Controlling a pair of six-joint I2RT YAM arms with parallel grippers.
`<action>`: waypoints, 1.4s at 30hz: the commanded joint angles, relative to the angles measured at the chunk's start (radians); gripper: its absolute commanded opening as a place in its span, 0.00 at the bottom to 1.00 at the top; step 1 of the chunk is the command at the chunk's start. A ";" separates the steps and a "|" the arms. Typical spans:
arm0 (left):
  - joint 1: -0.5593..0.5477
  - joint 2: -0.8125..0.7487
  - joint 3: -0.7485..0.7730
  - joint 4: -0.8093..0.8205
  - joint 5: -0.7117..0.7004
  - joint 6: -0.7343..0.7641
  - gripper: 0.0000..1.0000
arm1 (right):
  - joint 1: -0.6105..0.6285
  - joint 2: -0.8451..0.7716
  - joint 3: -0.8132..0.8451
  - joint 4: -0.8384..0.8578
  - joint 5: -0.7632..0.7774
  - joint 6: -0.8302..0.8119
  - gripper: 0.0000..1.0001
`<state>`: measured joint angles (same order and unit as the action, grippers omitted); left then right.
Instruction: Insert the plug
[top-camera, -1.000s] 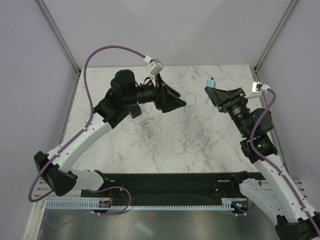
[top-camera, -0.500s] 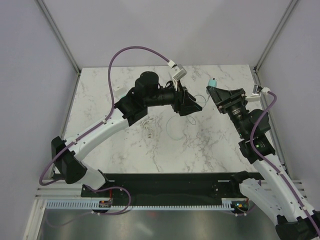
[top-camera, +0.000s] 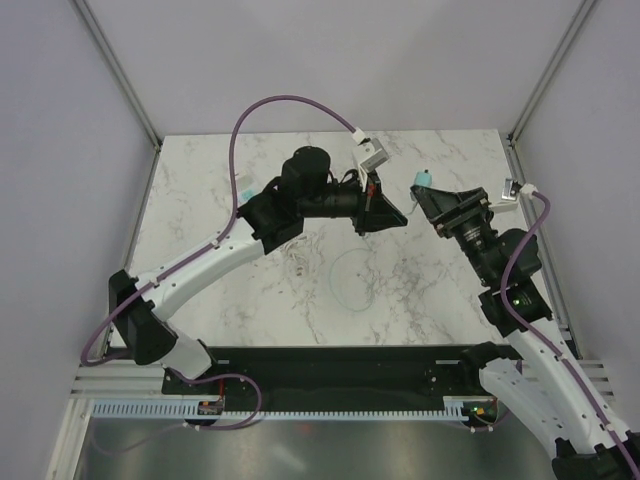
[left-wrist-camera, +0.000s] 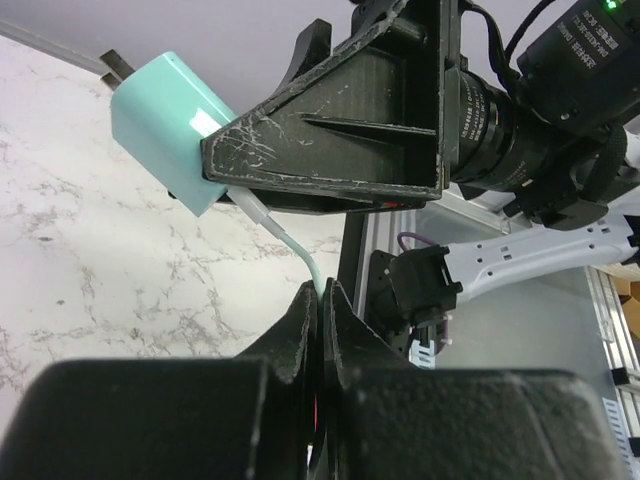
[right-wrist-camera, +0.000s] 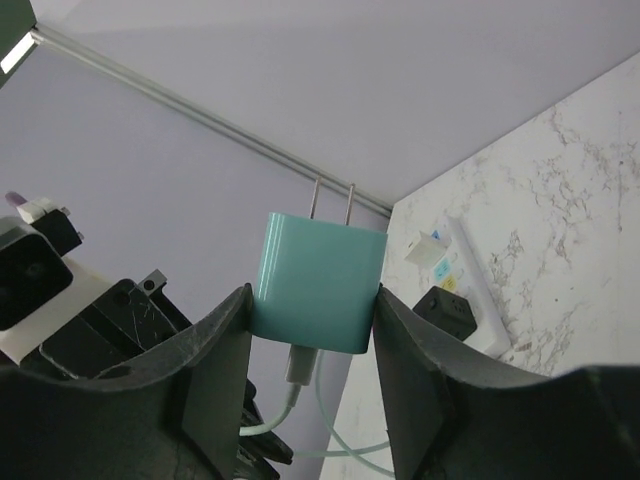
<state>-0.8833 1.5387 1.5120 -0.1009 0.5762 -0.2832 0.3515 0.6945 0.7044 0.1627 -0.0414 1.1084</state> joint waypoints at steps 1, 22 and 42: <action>0.000 -0.100 0.017 -0.046 0.017 0.058 0.02 | 0.004 -0.038 -0.014 0.026 -0.058 -0.091 0.61; 0.101 -0.152 0.244 -0.554 0.143 0.047 0.02 | 0.007 -0.200 -0.163 0.124 -0.446 -0.610 0.80; 0.106 -0.097 0.352 -0.571 0.295 -0.039 0.02 | 0.038 -0.103 -0.123 0.474 -0.723 -0.553 0.86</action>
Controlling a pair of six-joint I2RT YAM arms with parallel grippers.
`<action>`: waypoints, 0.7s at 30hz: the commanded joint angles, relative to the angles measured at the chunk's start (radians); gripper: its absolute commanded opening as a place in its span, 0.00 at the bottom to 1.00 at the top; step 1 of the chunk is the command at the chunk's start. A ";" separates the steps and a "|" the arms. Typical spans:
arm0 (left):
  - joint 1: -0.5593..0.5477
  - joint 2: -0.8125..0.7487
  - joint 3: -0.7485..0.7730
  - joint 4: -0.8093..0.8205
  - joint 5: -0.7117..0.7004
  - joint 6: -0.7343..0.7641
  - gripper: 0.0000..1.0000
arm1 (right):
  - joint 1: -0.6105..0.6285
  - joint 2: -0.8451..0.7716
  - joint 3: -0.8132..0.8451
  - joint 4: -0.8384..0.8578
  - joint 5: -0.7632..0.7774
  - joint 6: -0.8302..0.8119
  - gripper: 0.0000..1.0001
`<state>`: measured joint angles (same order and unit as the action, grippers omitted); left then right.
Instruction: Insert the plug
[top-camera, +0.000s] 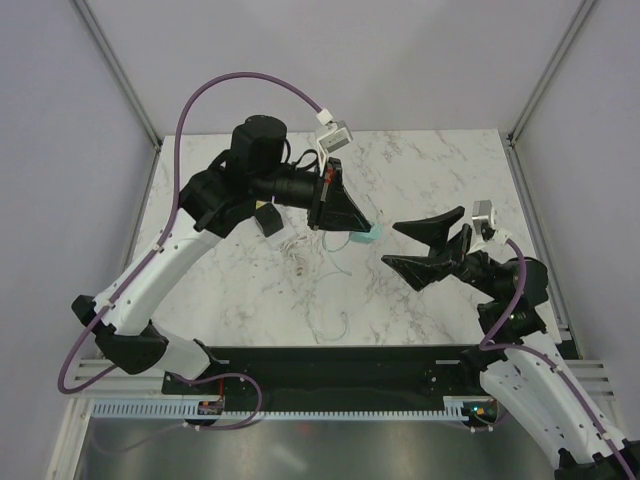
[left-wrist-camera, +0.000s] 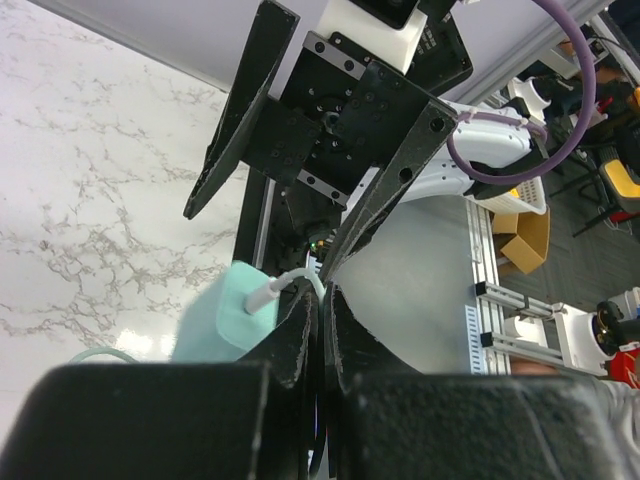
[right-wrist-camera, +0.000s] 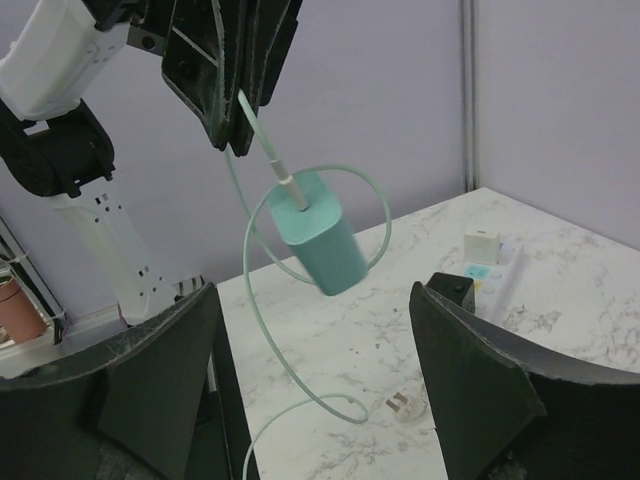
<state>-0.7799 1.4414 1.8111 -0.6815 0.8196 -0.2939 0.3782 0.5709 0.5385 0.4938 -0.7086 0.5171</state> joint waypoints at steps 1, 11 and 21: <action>0.002 -0.001 0.057 0.010 0.053 -0.030 0.02 | 0.014 0.033 0.051 0.155 -0.064 0.041 0.85; 0.004 0.010 0.091 0.010 0.061 -0.048 0.02 | 0.132 0.168 0.132 0.160 -0.066 -0.026 0.81; 0.002 0.024 0.117 0.011 0.069 -0.060 0.02 | 0.217 0.231 0.169 0.158 -0.032 -0.112 0.72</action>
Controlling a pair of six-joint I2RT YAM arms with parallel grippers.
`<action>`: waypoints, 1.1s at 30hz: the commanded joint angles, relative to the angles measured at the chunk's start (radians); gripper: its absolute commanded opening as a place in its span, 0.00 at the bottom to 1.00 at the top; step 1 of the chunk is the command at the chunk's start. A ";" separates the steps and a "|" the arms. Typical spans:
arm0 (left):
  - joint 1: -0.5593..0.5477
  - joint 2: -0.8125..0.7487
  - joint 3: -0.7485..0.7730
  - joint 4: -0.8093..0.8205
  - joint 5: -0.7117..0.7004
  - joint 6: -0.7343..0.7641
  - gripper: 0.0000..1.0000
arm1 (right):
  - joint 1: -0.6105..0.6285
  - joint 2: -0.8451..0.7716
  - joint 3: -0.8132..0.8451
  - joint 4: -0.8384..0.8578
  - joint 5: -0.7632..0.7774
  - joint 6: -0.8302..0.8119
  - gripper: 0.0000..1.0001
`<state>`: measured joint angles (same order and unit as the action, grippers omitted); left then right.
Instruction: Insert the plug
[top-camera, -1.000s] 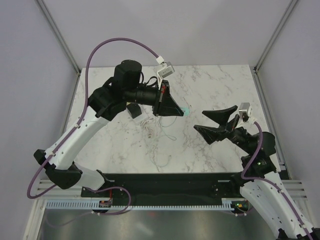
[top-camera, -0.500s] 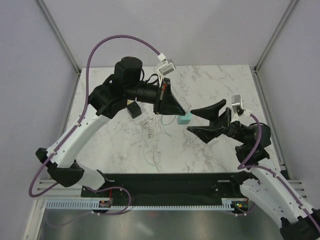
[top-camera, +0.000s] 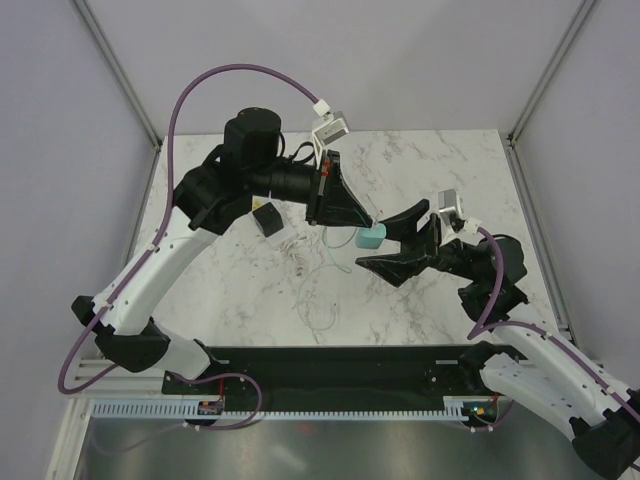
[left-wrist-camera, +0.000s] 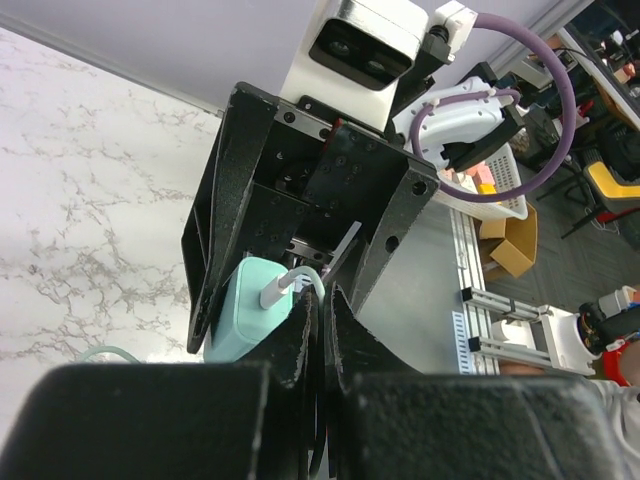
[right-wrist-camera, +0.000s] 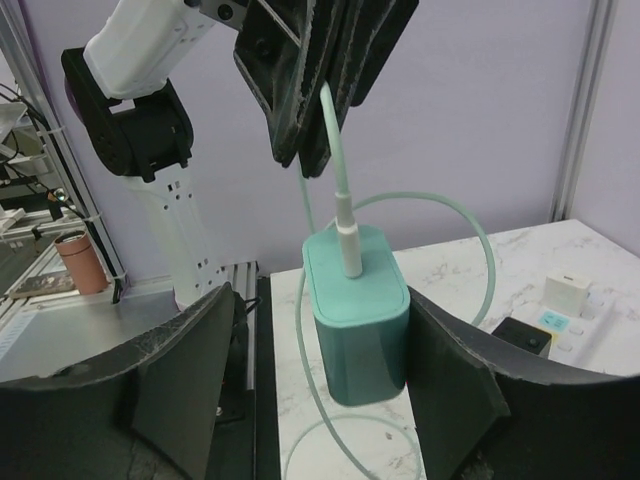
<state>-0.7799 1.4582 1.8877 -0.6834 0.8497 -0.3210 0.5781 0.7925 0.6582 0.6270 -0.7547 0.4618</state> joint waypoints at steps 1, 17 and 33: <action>0.002 0.005 0.040 0.015 0.040 -0.036 0.02 | 0.025 0.014 0.050 0.023 0.017 -0.061 0.72; 0.002 0.007 0.047 0.021 0.032 -0.036 0.02 | 0.040 0.001 0.054 -0.047 0.046 -0.121 0.53; 0.002 -0.030 0.014 0.033 -0.012 -0.033 0.02 | 0.040 -0.021 0.038 -0.049 0.095 -0.118 0.27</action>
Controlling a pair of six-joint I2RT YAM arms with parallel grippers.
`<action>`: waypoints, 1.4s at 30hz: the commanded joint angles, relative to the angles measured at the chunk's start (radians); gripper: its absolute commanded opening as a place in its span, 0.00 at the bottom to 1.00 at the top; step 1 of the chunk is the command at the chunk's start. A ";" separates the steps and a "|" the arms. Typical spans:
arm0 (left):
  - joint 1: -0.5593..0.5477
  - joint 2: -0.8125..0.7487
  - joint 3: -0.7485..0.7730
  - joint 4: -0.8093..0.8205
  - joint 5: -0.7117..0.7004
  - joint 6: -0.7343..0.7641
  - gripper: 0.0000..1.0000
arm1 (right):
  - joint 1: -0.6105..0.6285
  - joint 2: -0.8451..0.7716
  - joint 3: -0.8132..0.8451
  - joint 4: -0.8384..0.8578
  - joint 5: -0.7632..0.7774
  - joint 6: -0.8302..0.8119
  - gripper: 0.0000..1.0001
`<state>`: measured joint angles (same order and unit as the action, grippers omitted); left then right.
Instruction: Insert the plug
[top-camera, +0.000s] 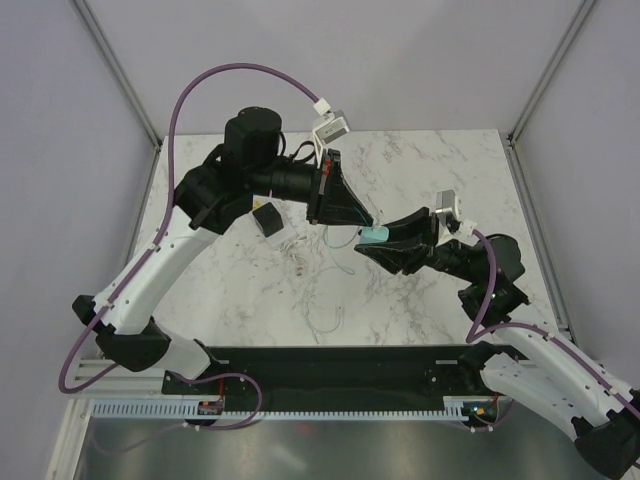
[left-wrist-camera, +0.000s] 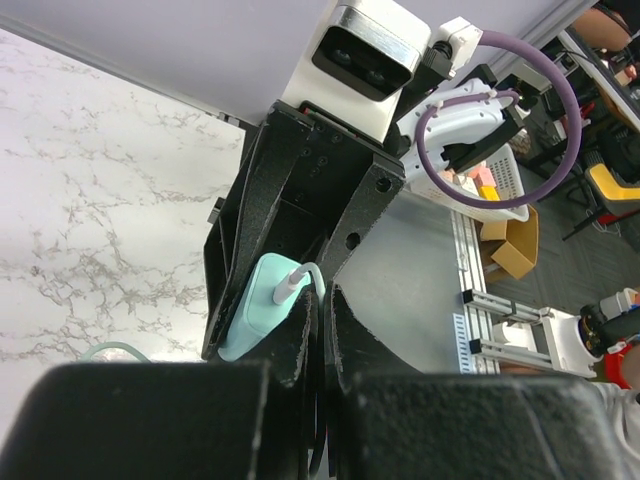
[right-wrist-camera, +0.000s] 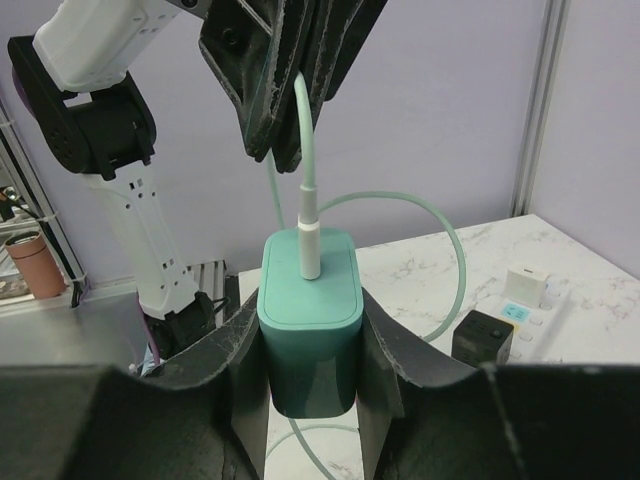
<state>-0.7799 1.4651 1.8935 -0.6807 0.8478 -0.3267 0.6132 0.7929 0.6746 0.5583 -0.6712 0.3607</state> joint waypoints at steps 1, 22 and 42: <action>0.002 -0.038 0.007 0.033 -0.015 -0.031 0.02 | 0.005 -0.018 0.023 0.020 0.013 -0.017 0.30; 0.010 -0.089 -0.054 0.101 -0.035 -0.057 0.02 | 0.005 -0.018 -0.001 0.083 -0.016 0.029 0.11; 0.008 0.011 0.085 -0.281 -0.022 0.308 0.75 | 0.005 0.107 0.138 -0.181 -0.269 0.041 0.00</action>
<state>-0.7715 1.4612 1.9766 -0.8593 0.8177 -0.1017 0.6136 0.8921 0.7704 0.3466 -0.8558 0.3840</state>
